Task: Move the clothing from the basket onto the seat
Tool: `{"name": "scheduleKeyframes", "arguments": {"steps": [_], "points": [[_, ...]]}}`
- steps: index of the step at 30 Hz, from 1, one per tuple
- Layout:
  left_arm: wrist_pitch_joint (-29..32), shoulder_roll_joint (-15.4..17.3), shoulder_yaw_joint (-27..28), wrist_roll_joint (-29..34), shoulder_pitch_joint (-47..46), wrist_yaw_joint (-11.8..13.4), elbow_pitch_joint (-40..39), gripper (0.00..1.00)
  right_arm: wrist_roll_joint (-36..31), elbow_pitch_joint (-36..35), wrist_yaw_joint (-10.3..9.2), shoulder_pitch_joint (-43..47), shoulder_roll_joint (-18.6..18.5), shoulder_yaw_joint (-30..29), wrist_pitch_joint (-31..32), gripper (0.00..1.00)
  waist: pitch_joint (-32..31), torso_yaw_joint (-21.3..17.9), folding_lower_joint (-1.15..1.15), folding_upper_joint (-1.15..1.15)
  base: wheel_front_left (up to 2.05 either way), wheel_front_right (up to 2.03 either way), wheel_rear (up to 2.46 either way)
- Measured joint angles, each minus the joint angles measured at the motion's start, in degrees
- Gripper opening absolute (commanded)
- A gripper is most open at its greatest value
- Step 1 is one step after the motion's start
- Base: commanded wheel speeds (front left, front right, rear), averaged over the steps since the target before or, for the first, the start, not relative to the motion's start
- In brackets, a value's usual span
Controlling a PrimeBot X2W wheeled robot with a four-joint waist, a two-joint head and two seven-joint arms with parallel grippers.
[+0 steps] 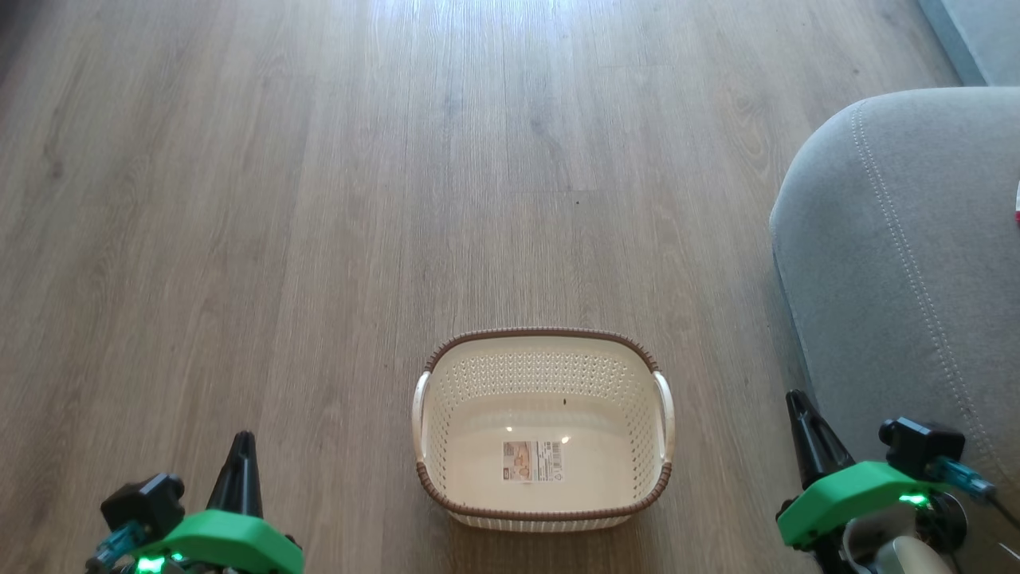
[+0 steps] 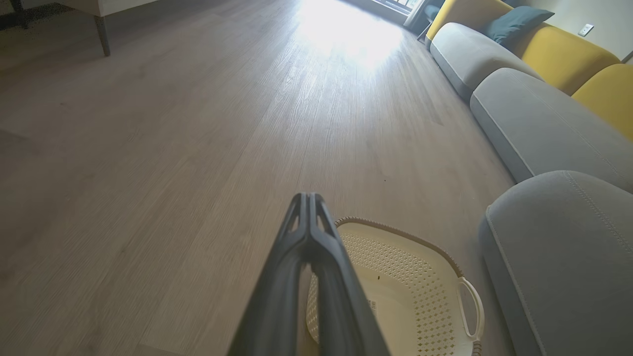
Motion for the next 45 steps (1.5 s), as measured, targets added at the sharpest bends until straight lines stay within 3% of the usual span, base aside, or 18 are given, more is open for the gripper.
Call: {"name": "scheduleKeyframes", "arguments": {"steps": [45], "points": [[7.15,0.03,0.67,-28.82,-2.35,-2.04,-1.11,0.0,27.41,-4.22,-0.01,-0.01,1.69,-4.64,7.42,0.0,-0.18,-0.38,0.0,0.0,0.0,0.0,0.0]]}}
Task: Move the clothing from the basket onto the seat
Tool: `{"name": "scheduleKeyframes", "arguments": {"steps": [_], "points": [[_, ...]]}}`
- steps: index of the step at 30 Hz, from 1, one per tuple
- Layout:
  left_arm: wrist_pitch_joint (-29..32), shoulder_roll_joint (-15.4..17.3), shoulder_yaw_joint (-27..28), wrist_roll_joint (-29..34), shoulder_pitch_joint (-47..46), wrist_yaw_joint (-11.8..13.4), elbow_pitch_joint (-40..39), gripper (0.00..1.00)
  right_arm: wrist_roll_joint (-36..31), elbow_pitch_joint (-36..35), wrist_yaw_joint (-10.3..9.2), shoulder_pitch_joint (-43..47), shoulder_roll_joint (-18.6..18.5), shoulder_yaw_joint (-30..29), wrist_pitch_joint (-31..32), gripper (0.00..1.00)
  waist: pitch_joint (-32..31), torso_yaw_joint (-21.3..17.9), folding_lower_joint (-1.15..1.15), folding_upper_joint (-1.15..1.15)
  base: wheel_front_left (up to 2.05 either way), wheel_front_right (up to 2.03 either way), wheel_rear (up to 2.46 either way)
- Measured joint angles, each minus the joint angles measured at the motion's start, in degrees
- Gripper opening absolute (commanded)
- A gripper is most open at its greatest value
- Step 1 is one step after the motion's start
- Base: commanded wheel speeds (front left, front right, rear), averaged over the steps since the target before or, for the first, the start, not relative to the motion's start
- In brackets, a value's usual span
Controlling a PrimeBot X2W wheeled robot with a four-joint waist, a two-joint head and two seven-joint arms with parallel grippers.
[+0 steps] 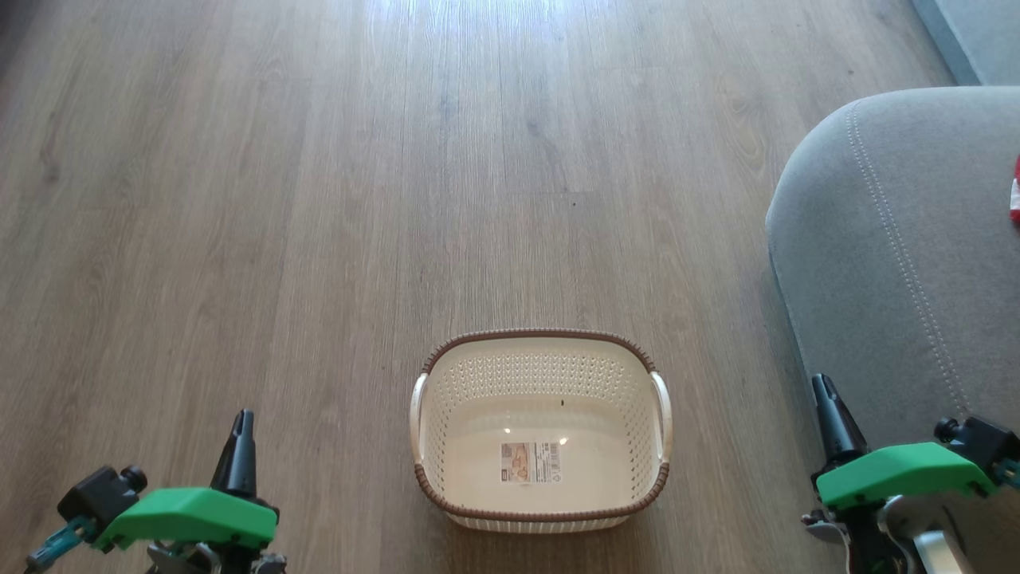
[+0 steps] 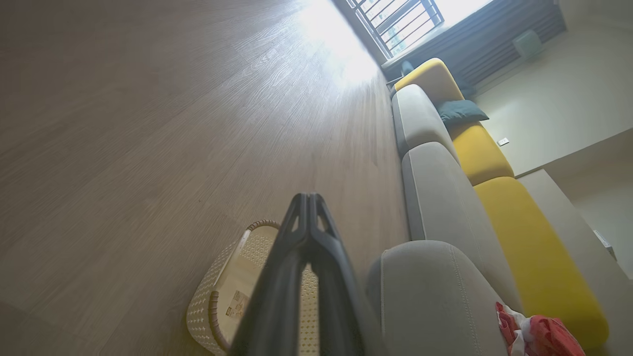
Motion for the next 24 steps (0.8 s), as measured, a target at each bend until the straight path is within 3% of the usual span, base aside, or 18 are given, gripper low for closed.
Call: {"name": "scheduleKeyframes", "arguments": {"steps": [24], "points": [[4.01,0.03,0.34,-15.3,-1.18,-0.99,-0.54,0.0,14.58,-2.31,0.0,-0.07,0.93,-2.25,3.96,0.0,-0.1,-0.2,0.0,0.0,0.0,0.0,0.0]]}}
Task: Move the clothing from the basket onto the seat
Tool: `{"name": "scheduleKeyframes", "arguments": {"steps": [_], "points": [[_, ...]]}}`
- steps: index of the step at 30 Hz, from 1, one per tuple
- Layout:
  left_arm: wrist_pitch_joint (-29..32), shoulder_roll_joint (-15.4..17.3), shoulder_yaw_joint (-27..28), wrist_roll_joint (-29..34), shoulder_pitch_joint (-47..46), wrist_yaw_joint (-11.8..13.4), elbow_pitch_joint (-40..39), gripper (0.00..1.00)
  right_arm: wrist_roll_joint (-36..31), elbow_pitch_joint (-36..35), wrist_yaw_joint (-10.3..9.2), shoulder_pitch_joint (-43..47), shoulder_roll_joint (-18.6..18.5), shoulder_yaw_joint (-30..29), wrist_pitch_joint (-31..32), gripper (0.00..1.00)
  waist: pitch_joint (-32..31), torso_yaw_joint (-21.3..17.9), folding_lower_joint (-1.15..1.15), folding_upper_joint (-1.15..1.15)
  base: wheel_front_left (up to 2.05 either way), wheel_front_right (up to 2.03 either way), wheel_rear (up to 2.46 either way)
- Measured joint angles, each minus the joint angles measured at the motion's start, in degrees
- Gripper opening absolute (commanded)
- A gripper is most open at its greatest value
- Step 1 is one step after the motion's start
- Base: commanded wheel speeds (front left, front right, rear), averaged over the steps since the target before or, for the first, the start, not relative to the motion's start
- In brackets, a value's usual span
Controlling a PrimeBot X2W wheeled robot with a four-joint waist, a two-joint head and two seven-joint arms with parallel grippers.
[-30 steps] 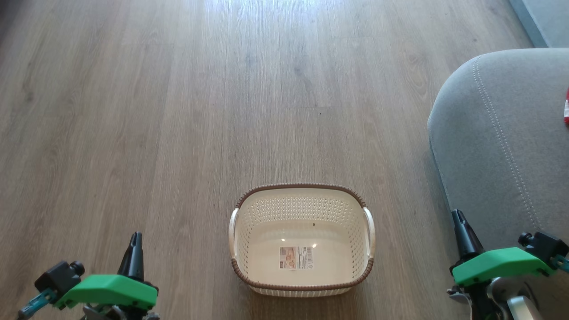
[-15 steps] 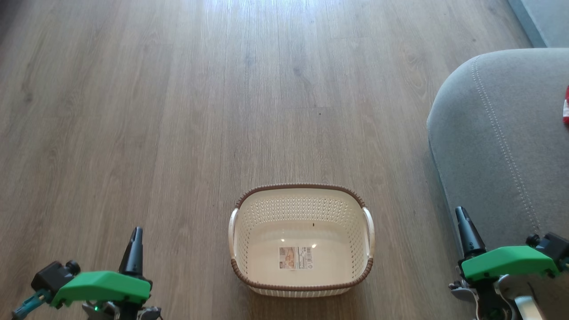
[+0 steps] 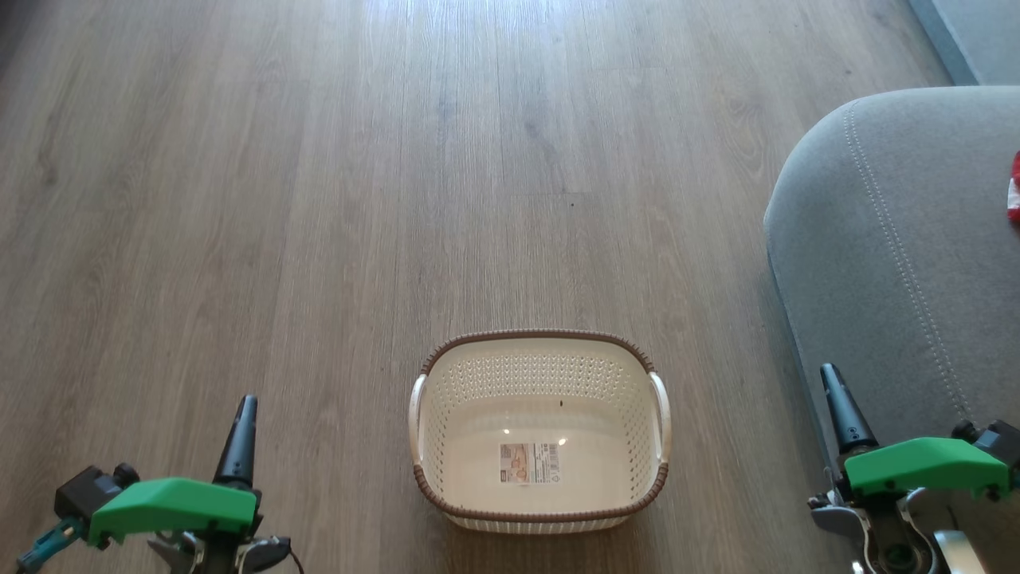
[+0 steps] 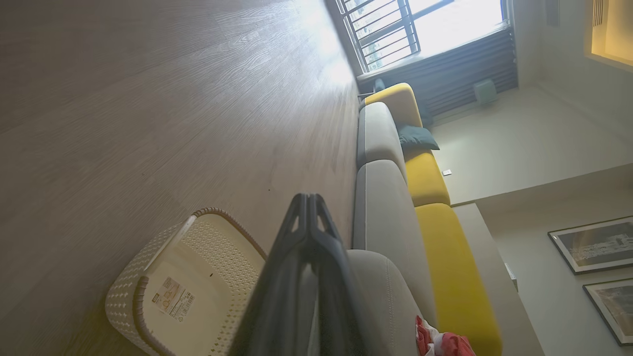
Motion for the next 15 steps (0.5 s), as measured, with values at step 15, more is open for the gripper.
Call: {"name": "scheduleKeyframes", "arguments": {"steps": [15], "points": [[2.47,0.02,0.18,-9.55,-0.62,-0.56,-0.25,0.0,9.05,-1.32,0.0,-0.05,0.31,-1.56,2.35,0.0,-0.06,-0.13,0.0,0.0,0.0,0.0,0.0]]}}
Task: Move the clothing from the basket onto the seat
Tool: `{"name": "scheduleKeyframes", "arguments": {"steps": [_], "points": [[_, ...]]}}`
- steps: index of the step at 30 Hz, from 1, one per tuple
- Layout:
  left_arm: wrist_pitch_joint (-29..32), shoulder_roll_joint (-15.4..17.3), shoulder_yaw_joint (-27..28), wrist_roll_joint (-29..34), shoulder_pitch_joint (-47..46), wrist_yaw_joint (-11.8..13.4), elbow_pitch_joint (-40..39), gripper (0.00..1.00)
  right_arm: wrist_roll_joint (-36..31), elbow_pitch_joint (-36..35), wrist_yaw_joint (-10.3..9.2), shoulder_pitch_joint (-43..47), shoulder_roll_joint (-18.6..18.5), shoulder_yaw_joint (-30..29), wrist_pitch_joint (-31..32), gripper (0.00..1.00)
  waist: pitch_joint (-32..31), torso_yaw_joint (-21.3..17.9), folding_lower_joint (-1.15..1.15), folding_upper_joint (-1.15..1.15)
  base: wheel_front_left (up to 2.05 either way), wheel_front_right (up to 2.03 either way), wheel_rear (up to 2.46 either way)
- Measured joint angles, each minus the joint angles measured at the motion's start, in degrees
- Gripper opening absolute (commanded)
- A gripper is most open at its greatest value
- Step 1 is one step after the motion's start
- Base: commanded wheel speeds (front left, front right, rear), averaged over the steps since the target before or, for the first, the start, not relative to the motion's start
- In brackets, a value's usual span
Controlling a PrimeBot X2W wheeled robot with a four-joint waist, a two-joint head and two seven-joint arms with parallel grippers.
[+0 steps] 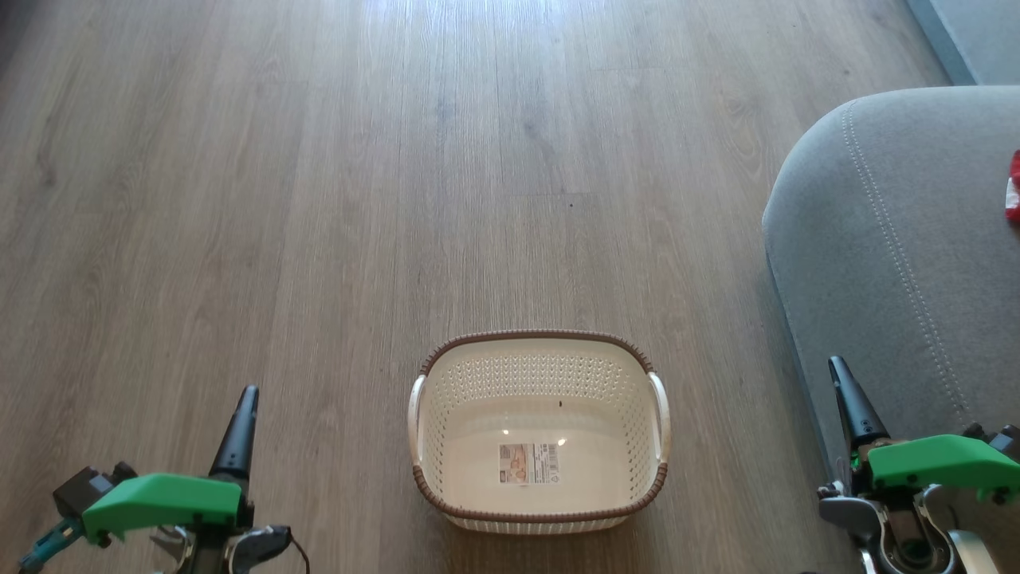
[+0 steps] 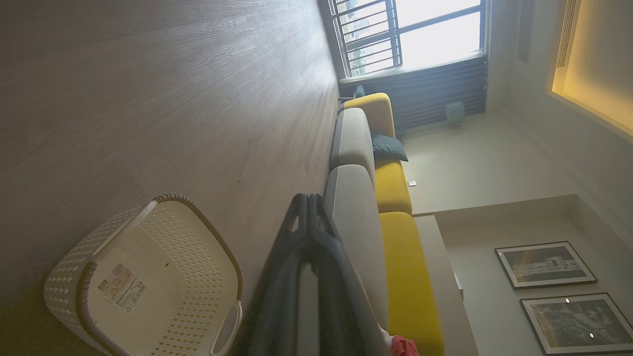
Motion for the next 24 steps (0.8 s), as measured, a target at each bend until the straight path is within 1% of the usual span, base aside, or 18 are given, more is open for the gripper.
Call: {"name": "scheduleKeyframes", "arguments": {"steps": [24], "points": [[3.57,0.02,0.38,-14.68,-1.25,-1.02,-0.6,0.0,13.96,-2.23,-0.01,-0.03,0.87,-2.18,3.67,0.0,-0.09,-0.19,0.0,0.0,0.0,0.0,0.0]]}}
